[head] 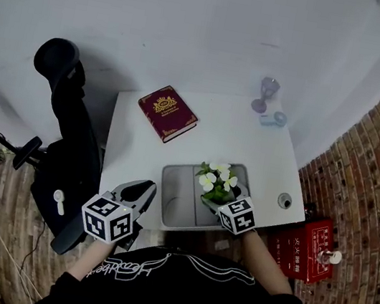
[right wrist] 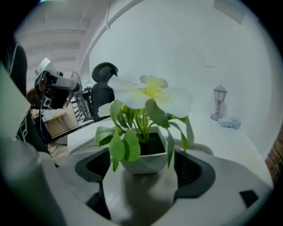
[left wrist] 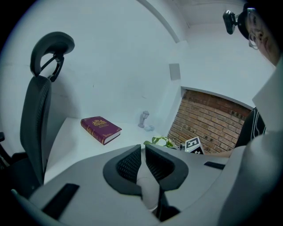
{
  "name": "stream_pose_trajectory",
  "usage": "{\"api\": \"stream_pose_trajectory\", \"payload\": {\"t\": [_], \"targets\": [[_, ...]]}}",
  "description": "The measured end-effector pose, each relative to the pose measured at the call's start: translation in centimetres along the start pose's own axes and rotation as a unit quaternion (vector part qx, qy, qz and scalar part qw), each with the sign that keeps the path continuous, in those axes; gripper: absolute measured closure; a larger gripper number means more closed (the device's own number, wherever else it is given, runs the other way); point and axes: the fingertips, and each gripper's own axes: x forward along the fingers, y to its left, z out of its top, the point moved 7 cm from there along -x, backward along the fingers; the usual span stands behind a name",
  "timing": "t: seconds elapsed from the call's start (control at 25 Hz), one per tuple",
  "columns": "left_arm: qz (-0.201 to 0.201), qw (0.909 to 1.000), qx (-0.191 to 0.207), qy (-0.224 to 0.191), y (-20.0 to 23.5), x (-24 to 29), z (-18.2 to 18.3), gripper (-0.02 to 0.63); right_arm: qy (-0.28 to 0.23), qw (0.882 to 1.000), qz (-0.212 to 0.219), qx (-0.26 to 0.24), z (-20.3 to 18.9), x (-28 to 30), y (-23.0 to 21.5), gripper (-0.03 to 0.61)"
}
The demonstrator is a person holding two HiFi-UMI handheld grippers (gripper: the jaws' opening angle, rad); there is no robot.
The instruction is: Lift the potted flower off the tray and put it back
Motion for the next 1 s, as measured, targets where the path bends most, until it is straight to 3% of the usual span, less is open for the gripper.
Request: {"api": "stream_pose_trajectory", "payload": {"t": [0.24, 0.44, 0.8, 0.92, 1.0], "targets": [[-0.001, 0.9999, -0.008, 0.006, -1.1, -0.1, -1.0, 0.561, -0.016, 1.000, 0.007, 0.020, 0.1, -2.7, 0.9, 0.133], [-0.007, 0.9998, -0.011, 0.013, -2.6, 0.2, -1.8, 0.561, -0.108, 0.991, 0.003, 0.078, 2.1, -7.7, 1.7, 0.187], [-0.038, 0.9991, -0.013, 0.011, -8.2, -0.6, -3.3, 0.561, -0.196, 0.972, 0.098, 0.089, 2.2, -16.7, 5.9, 0.431], [-0.055, 0.9984, -0.014, 0.009, -10.5, -1.0, -3.4, 0.561, -0.225, 0.955, 0.147, 0.123, 2.0, -19.4, 6.9, 0.577], [-0.068, 0.9976, -0.009, 0.004, -12.0, -1.3, -3.3, 0.561, -0.237, 0.947, 0.168, 0.138, 1.9, -20.9, 7.2, 0.578]]}}
